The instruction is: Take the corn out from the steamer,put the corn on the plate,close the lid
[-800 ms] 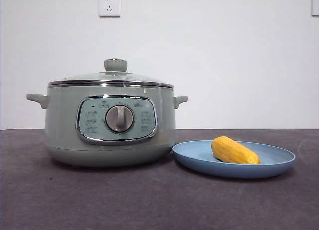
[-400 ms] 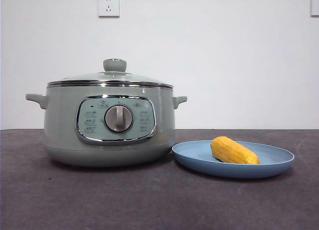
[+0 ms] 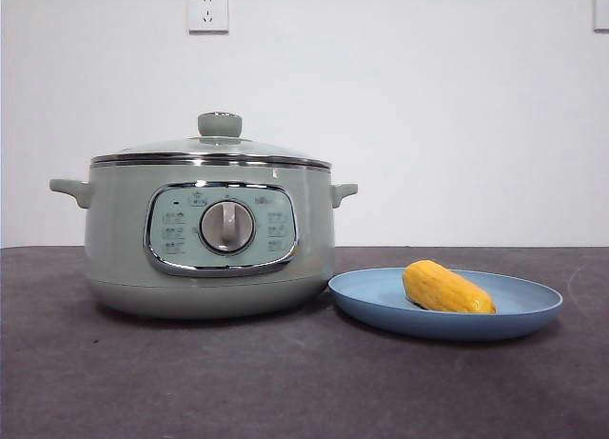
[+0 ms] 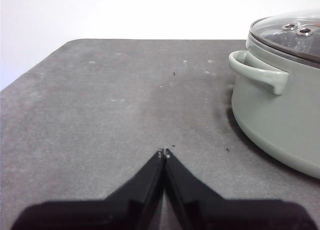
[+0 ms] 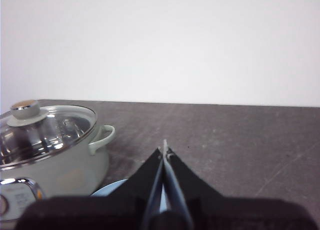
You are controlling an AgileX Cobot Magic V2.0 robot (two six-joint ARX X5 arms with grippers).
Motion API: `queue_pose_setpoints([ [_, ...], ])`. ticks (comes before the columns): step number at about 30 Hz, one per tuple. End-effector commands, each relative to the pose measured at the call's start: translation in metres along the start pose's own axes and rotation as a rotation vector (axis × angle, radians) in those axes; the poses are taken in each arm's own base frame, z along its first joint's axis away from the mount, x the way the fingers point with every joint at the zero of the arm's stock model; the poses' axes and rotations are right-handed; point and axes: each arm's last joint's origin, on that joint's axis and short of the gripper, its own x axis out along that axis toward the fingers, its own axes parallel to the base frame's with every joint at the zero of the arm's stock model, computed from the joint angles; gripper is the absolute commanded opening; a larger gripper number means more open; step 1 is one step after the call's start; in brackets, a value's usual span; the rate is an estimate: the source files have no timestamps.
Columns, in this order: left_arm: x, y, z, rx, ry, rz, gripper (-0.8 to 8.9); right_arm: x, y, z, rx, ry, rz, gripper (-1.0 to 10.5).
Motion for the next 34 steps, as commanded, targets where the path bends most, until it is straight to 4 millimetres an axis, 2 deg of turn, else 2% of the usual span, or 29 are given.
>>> queue_pose_setpoints([
  [1,0.001,0.000,-0.004,-0.010,0.006,-0.001,-0.04,0.002,-0.002,-0.025,0.000,-0.014,-0.006,0.0],
  [7,0.001,0.000,-0.004,-0.010,0.006,-0.001,-0.04,0.004,-0.004,-0.066,0.015,0.014,-0.007,0.0],
  [12,0.001,0.000,-0.004,-0.010,0.006,-0.001,-0.04,0.004,-0.005,-0.088,0.054,0.058,-0.011,0.0],
  [18,0.001,0.000,-0.004,-0.010,0.006,-0.001,-0.04,0.003,-0.006,-0.100,0.074,0.178,-0.018,0.0],
  [34,0.001,0.000,-0.004,-0.010,0.006,-0.001,-0.04,0.003,-0.006,-0.099,0.110,0.172,-0.018,0.0],
])
